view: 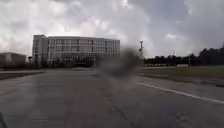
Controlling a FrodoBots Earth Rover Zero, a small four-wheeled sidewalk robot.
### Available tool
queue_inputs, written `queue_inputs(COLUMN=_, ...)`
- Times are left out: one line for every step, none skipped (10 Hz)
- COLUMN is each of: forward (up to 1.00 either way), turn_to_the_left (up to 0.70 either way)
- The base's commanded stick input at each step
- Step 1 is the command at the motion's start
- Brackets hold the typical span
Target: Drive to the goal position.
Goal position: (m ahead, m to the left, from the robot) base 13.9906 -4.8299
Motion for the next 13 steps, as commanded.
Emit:
queue_inputs(forward=0.7, turn_to_the_left=0.0)
queue_inputs(forward=0.7, turn_to_the_left=0.0)
queue_inputs(forward=0.7, turn_to_the_left=0.0)
queue_inputs(forward=0.7, turn_to_the_left=0.0)
queue_inputs(forward=0.7, turn_to_the_left=0.0)
queue_inputs(forward=0.7, turn_to_the_left=0.0)
queue_inputs(forward=0.7, turn_to_the_left=0.0)
queue_inputs(forward=0.7, turn_to_the_left=0.02)
queue_inputs(forward=0.7, turn_to_the_left=0.03)
queue_inputs(forward=0.7, turn_to_the_left=0.03)
queue_inputs(forward=0.7, turn_to_the_left=0.03)
queue_inputs(forward=0.7, turn_to_the_left=0.03)
queue_inputs(forward=0.7, turn_to_the_left=0.03)
